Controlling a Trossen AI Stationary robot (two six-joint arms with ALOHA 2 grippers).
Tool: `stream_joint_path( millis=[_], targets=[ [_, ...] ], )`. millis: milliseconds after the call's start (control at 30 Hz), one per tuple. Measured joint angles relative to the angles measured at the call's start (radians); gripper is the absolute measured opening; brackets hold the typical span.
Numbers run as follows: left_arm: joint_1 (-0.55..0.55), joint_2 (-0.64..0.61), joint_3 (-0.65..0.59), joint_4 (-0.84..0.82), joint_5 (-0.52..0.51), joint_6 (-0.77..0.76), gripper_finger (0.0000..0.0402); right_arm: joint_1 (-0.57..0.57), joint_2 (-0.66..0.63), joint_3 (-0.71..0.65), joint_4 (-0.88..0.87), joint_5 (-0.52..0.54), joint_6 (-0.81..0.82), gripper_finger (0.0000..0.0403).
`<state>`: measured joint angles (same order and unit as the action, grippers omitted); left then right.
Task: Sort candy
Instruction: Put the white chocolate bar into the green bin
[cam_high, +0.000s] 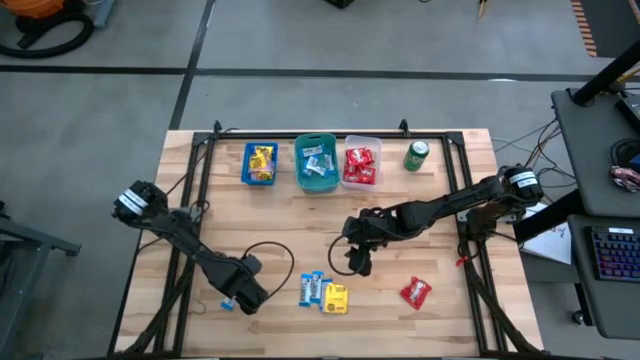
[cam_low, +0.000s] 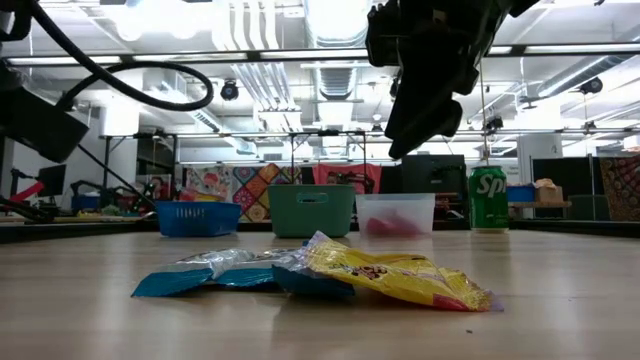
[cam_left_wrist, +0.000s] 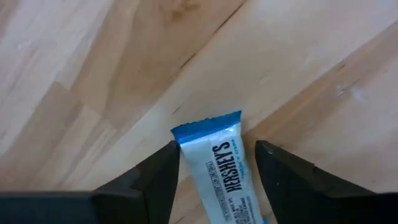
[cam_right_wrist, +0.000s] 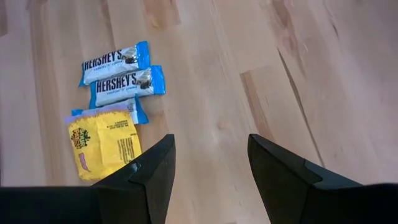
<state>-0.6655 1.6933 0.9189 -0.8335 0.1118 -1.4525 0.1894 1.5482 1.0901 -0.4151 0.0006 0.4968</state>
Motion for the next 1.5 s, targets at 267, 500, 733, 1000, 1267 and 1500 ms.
stream_joint_path(
  millis=[267,500,733,1000,1267,1500],
  targets=[
    [-0.004,-0.001,0.001,0.016,-0.009,-0.005,0.0119,0.000,0.000,0.000,-0.002,-0.001,-0.015,0.0192],
    [-0.006,-0.022,-0.003,0.019,-0.040,0.021,0.0072,0.000,-0.002,0.000,-0.009,-0.003,-0.048,0.0192],
    [0.018,-0.096,0.045,0.018,-0.288,0.186,0.0083,0.000,-0.006,0.000,-0.010,0.005,-0.062,0.0192],
    [0.106,-0.246,0.105,0.016,-0.627,0.449,0.0084,0.000,0.049,-0.008,0.262,0.081,-0.168,0.0192],
    [0.158,-0.364,0.115,0.203,-1.079,0.664,0.0084,0.000,0.184,-0.011,0.678,0.131,-0.276,0.0192],
    [0.222,-0.356,0.113,0.310,-1.149,0.738,0.0084,-0.003,0.234,-0.008,0.902,0.333,-0.386,0.0192]
  ],
)
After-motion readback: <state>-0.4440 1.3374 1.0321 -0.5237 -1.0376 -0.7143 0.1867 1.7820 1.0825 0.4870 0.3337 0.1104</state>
